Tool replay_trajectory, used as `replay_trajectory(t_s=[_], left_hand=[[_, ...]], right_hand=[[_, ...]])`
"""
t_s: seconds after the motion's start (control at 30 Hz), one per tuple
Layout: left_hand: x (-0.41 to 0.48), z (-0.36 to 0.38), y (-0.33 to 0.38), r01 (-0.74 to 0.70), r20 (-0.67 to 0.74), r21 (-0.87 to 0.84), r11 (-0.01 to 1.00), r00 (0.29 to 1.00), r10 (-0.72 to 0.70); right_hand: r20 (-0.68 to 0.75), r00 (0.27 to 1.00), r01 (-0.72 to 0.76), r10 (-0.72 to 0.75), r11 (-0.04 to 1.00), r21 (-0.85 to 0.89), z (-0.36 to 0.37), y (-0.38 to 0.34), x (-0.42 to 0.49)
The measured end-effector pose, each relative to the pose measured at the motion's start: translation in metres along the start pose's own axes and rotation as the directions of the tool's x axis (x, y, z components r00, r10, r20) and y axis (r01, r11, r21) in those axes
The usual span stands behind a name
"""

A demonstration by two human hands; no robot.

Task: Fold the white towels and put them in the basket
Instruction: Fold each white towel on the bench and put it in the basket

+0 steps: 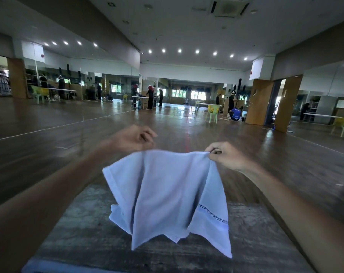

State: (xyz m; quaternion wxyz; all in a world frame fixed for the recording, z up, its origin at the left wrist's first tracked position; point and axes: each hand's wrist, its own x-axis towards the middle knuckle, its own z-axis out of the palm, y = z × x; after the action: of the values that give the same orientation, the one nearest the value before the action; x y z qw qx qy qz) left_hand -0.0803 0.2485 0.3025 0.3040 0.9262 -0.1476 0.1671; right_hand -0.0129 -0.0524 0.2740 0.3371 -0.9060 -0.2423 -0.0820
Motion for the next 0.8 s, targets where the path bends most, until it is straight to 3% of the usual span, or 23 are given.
replay_trajectory(t_s=[0.13,0.23,0.37,0.6,0.8], left_hand=[[0.002,0.051,0.018,-0.029,0.104,-0.027,0.999,0.994,0.032],[0.004,0.077,0.020,-0.016,0.074,-0.133,0.991,0.997,0.026],[0.006,0.090,0.015,-0.031,-0.015,-0.226,0.974,0.999,0.028],[0.005,0.100,0.021,-0.022,0.047,-0.356,0.934,0.998,0.042],[0.008,0.079,0.025,-0.055,0.034,-0.340,0.939,0.997,0.070]], right_hand=[[0.065,0.985,0.152,-0.158,0.984,0.090,0.022,-0.029,0.003],[0.090,0.979,0.176,-0.185,0.980,0.095,0.030,-0.036,0.002],[0.093,0.981,0.162,-0.172,0.981,0.109,0.031,-0.034,-0.002],[0.066,0.984,0.157,-0.165,0.981,0.118,0.029,-0.031,-0.004],[0.034,0.999,0.015,-0.015,1.000,0.005,0.027,-0.018,-0.001]])
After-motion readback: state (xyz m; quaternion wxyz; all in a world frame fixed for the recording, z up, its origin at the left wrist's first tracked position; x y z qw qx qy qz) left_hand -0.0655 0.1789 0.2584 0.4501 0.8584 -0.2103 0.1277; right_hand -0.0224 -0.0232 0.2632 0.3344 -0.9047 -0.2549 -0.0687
